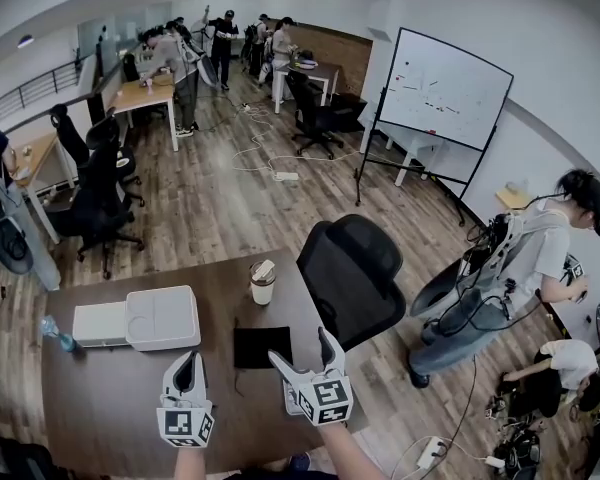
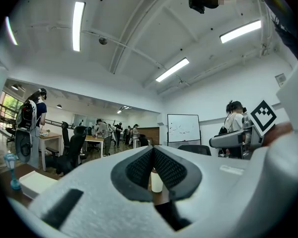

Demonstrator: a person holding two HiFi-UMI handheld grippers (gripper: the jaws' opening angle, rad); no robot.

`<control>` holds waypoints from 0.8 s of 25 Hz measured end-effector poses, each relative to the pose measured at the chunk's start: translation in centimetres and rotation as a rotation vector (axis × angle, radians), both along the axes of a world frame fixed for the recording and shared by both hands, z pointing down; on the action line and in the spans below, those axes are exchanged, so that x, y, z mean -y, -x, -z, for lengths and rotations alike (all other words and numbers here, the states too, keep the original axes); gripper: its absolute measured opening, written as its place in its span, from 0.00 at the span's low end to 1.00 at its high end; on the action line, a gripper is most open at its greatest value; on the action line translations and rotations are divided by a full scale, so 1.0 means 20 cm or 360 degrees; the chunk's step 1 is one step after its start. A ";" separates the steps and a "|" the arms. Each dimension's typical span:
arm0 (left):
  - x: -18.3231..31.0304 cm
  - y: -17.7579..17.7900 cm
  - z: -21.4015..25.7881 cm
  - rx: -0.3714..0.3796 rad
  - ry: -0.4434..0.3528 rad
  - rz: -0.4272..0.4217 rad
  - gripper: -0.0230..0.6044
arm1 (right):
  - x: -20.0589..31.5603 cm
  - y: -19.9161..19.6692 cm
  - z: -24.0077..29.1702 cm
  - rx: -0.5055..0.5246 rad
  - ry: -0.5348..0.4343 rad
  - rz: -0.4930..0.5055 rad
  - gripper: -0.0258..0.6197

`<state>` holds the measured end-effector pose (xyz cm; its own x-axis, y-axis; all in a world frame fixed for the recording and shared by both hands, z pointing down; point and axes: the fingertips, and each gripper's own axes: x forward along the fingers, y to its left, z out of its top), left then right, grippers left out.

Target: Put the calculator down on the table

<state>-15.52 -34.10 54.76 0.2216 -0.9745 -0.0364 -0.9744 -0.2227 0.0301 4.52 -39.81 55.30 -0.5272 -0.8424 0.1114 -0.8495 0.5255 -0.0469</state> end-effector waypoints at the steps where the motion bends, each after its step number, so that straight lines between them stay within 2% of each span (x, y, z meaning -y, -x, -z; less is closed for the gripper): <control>1: 0.00 0.00 0.00 -0.0001 0.0000 -0.0003 0.03 | 0.00 -0.01 0.01 0.0012 -0.0012 -0.0022 0.79; 4: 0.00 -0.01 0.01 0.0002 0.0005 -0.0015 0.03 | -0.01 -0.05 0.04 0.0046 -0.0036 -0.0097 0.48; 8: 0.01 -0.01 0.02 -0.0002 0.0007 -0.0017 0.03 | 0.01 -0.10 0.05 0.0052 -0.0017 -0.0164 0.27; 11: 0.01 0.00 0.03 -0.0010 0.0007 -0.0016 0.03 | 0.01 -0.12 0.05 0.0075 0.0021 -0.0192 0.05; 20: 0.03 -0.01 0.05 -0.0017 0.0003 -0.0027 0.03 | 0.01 -0.08 0.06 0.0056 0.0039 -0.0113 0.05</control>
<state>-15.37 -34.68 53.79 0.2378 -0.9706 -0.0371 -0.9701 -0.2392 0.0406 6.06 -40.10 54.08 -0.4700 -0.8751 0.1148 -0.8823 0.4622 -0.0892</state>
